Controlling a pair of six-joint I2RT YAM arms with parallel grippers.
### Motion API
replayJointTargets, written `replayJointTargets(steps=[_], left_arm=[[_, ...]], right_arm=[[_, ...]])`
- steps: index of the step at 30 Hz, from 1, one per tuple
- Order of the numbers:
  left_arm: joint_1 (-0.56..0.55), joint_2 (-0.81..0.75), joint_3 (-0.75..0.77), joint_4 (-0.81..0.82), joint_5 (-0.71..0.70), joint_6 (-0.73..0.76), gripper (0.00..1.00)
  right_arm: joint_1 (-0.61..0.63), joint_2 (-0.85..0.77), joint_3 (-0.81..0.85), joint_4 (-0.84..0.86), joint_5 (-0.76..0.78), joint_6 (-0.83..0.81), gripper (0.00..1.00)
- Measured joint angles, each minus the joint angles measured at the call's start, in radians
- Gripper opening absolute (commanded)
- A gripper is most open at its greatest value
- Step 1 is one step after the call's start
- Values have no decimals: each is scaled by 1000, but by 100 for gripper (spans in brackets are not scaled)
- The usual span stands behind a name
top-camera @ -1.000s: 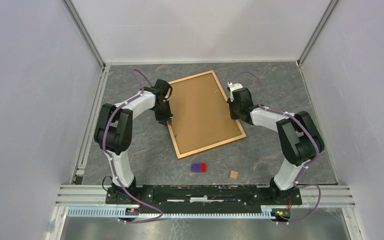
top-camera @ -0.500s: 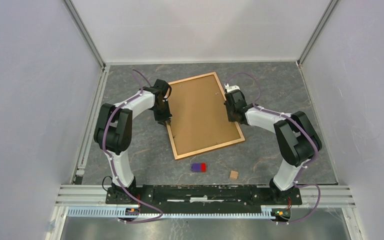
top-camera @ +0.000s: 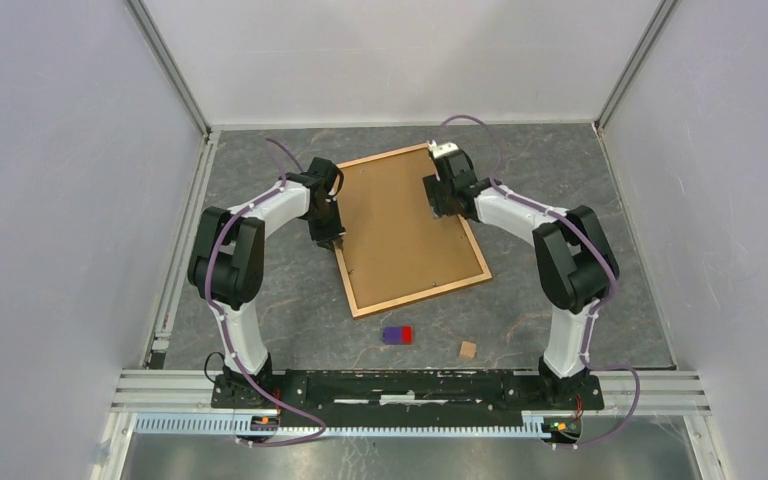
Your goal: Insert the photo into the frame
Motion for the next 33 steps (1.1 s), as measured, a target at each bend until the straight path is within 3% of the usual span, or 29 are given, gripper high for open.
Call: replayJointTargets(steps=[9,16,21,27,33], left_arm=[[0,0,3,-1,-2,0,2],[2,0,9,4,44,37,2],[1,14,38,9,108,90,2],[0,79,149,-23,129,139,2],[-3,108,156,-23,130,171,2]], right_arm=[[-8,151,234,34,-9,-61,78],[-39,276,381,-13,6,-26,69],[-48,222,224,48,-23,32,68],[-48,-47,-140,101,-110,81,74],[-64,-139,-142,60,-62,74,77]])
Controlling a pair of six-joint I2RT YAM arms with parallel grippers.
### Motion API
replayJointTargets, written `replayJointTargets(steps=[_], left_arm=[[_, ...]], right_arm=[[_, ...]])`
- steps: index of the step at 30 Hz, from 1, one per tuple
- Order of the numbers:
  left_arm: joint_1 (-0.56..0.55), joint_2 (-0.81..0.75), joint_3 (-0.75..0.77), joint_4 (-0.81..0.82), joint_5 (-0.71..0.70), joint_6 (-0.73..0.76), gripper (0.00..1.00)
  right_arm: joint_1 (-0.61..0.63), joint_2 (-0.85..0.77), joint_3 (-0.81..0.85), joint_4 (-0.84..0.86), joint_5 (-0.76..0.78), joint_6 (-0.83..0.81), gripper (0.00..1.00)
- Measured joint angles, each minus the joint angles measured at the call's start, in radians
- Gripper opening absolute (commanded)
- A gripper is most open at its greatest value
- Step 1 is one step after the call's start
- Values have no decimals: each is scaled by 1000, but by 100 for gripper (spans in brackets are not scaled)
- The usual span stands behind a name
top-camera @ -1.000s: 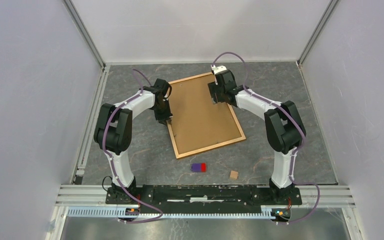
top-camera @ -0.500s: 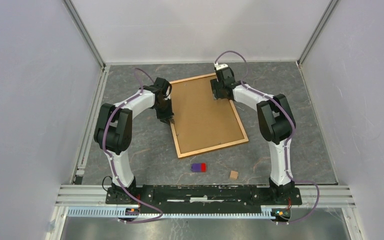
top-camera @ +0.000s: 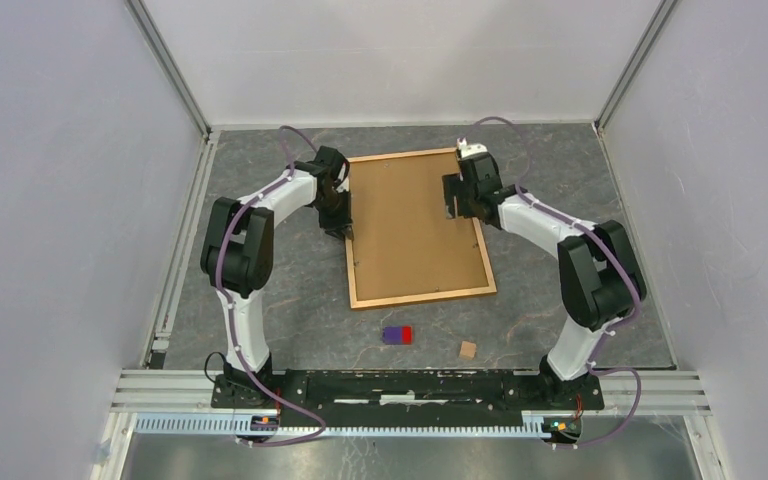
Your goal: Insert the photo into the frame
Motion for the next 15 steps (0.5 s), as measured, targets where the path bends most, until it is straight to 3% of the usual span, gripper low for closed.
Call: replayJointTargets(steps=[9,15], left_arm=[[-38,1,0,13,1,6,2],[-51,17,0,25,19,9,2]], right_arm=[[-57,206,297,-82,109,165,77],[-62,331,385,-132,178,210,74]])
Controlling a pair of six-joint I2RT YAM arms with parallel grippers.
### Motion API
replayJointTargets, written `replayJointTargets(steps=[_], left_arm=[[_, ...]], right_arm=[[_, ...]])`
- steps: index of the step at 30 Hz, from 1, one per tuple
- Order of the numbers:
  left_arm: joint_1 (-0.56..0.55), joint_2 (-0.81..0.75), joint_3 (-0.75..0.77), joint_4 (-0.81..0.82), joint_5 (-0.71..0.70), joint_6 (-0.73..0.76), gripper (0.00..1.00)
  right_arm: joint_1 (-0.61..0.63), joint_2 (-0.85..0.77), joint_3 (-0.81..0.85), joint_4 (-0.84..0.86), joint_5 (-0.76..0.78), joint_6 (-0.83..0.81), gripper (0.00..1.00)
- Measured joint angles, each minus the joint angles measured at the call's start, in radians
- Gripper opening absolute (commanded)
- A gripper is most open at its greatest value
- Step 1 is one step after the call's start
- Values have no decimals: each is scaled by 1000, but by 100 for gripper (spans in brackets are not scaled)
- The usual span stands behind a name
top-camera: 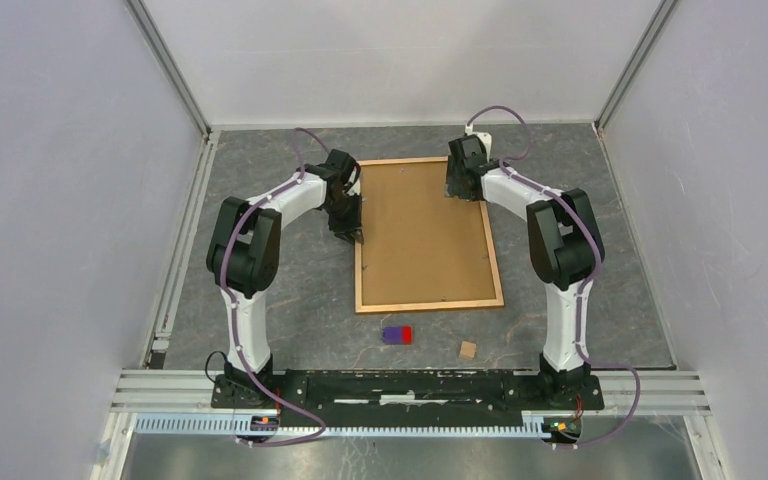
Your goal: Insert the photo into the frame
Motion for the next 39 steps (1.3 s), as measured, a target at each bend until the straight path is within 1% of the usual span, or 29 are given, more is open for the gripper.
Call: replayJointTargets(steps=[5,10,17,33,39], left_arm=[[0,2,1,1,5,0,2],[1,5,5,-1,5,0,2],[4,12,14,-1,5,0,2],[6,13,16,-3,7,0,2],[6,13,16,-3,8,0,2]], right_arm=[[-2,18,0,-15,31,0,73],[-6,4,-42,17,61,-4,72],[-24,-2,-64,46,40,-13,69],[-64,-33,-128,112,-35,-47,49],[-73,-40,-135,112,-58,-85,45]])
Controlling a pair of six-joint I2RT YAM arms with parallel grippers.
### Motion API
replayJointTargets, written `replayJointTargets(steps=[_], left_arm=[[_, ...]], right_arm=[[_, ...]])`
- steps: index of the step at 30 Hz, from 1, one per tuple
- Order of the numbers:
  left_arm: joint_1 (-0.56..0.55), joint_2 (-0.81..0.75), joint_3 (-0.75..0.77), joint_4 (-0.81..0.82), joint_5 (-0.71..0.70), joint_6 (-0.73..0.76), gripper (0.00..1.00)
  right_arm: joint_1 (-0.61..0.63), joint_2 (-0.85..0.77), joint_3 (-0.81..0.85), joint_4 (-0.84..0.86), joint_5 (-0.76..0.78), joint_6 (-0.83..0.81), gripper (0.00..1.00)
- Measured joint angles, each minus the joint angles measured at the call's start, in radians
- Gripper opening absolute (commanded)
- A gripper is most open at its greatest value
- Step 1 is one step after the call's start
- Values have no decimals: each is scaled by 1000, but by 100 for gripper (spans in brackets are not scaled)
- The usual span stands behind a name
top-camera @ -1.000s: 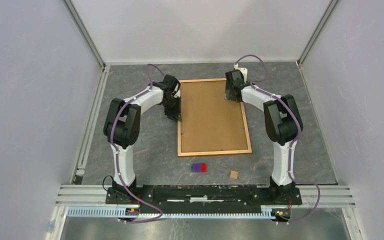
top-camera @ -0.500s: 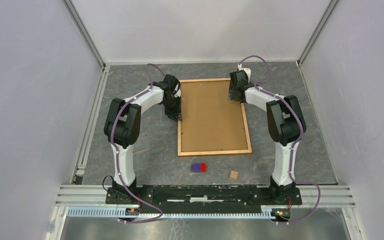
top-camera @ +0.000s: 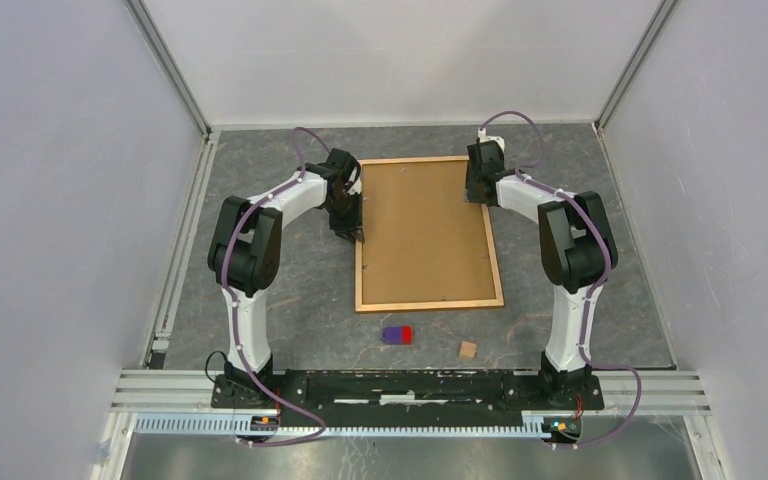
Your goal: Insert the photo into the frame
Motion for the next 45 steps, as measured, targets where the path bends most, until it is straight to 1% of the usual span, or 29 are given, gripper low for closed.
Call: replayJointTargets(steps=[9,12,14,15,16,17,19,22,24,25,26,28,29,31,33,34,36,38,39,41,43,44,45], left_arm=[[2,0,0,2,3,0,2],[2,0,0,3,4,0,2],[2,0,0,5,5,0,2],[2,0,0,7,5,0,2],[2,0,0,8,5,0,2],[2,0,0,8,5,0,2],[2,0,0,8,5,0,2],[2,0,0,8,4,0,2],[2,0,0,8,3,0,2],[2,0,0,8,3,0,5],[2,0,0,9,3,0,10],[3,0,0,6,-2,0,25],[4,0,0,5,-4,0,36],[5,-2,0,5,-9,1,49],[9,-10,0,4,-13,1,58],[12,-18,0,4,-14,1,62],[17,-45,0,4,-16,0,70],[21,-101,-14,15,-22,0,81],[23,-135,-27,22,-24,-1,83],[26,-233,-72,39,-31,-19,83],[26,-335,-122,48,-30,-54,79],[26,-386,-150,57,-27,-84,78],[26,-434,-182,63,-21,-119,75]], right_arm=[[-3,-18,-23,6,0,-106,27],[-3,-18,-23,7,-3,-147,23],[-3,-18,-23,10,-4,-173,16],[-3,-18,-26,14,-5,-189,10],[-3,-18,-28,19,-7,-201,7],[-2,-18,-29,24,-8,-217,8],[-2,-18,-29,26,-15,-239,11],[-5,-21,-30,26,-32,-257,27],[-10,-28,-39,32,-49,-261,42],[-14,-35,-48,36,-60,-261,47],[-16,-40,-55,35,-63,-261,54],[-20,-63,-77,23,-53,-267,64],[-23,-81,-93,13,-49,-268,67],[-27,-121,-137,-3,-44,-268,73],[-30,-179,-202,-16,-43,-261,77],[-31,-208,-237,-12,-43,-257,77],[-31,-264,-302,-9,-48,-246,74],[-30,-309,-370,8,-67,-227,70],[-30,-328,-407,26,-82,-206,69],[-31,-355,-455,66,-96,-175,67],[-31,-372,-486,95,-97,-143,62],[-31,-379,-500,109,-95,-124,59],[-31,-387,-515,124,-93,-105,52]])
